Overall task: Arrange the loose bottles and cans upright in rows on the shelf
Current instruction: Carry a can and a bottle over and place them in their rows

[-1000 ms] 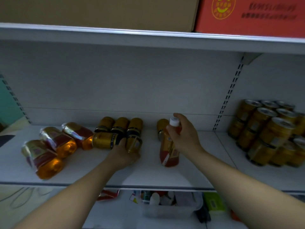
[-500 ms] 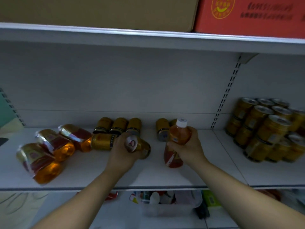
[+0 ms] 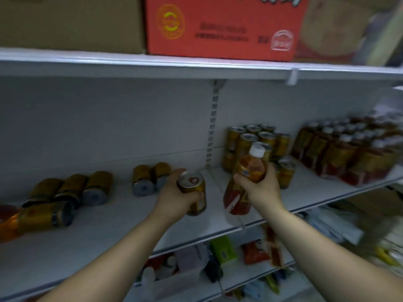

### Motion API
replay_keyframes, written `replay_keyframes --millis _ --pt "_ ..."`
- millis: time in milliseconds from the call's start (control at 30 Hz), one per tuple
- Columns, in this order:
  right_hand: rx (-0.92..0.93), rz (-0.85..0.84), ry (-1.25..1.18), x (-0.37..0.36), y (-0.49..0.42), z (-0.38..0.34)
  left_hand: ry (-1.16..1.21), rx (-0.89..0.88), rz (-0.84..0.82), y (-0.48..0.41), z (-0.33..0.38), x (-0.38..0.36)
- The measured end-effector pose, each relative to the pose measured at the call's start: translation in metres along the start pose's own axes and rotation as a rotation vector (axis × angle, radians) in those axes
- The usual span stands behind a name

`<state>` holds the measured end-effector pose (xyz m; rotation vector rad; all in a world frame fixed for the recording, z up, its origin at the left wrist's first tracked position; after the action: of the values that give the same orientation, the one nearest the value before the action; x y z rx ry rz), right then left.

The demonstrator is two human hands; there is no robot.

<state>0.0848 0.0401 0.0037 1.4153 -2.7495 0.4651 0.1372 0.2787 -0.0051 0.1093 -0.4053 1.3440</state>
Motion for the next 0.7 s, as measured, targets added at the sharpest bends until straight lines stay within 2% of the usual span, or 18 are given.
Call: replay_keyframes --millis 167,400,600,700 --pt "-0.001 0.100 0.029 0.131 -0.020 0.011 0.013 -0.094 -0.168 -0.002 0.056 -0.130" --pt "-0.013 0.212 0.149 0.303 -0.043 0.039 0.084 -0.081 -0.204 0.002 0.109 -0.292" --pt "-0.062 0.185 0.187 0.364 -0.068 0.065 0.008 -0.017 -0.195 -0.012 0.110 -0.354" --pt "-0.063 0.145 0.150 0.361 -0.088 0.075 -0.037 -0.077 -0.174 -0.028 0.119 -0.359"
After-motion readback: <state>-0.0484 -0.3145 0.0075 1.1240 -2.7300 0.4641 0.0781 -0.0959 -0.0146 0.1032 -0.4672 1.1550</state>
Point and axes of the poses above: each hand's wrist, its own y-axis away from the middle knuckle, its own x-axis out of the back of the hand, z = x × y, the point moved 8 cm from there along -y, towards the middle knuckle, and after that the axes turned 3 degrees about -y, right-handed, at the moved point
